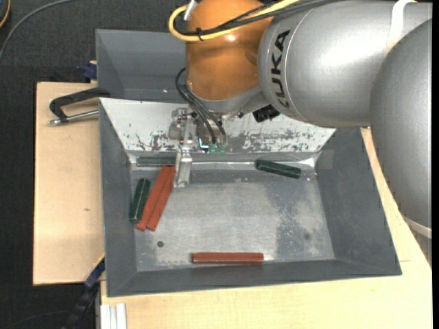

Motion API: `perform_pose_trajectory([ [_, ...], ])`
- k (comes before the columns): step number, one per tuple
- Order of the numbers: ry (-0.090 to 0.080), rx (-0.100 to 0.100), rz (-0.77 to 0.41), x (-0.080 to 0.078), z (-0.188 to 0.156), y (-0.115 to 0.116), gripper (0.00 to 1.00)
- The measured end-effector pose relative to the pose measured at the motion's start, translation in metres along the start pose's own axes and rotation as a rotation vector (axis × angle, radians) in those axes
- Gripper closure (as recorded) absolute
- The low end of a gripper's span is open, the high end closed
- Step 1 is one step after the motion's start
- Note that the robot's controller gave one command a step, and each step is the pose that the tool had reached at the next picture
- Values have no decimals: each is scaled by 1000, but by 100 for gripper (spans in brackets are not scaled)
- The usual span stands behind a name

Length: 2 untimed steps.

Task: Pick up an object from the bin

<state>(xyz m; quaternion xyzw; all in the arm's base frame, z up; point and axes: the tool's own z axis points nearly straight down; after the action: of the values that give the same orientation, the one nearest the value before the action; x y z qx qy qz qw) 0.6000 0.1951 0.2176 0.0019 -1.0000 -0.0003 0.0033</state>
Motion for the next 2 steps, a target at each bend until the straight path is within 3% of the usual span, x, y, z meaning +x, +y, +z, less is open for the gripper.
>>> perform_pose_trajectory([
  [1, -8, 0, -323, 24, 147, -24, 0],
  [2, -16, 2, -752, 7, 145, 13, 0],
])
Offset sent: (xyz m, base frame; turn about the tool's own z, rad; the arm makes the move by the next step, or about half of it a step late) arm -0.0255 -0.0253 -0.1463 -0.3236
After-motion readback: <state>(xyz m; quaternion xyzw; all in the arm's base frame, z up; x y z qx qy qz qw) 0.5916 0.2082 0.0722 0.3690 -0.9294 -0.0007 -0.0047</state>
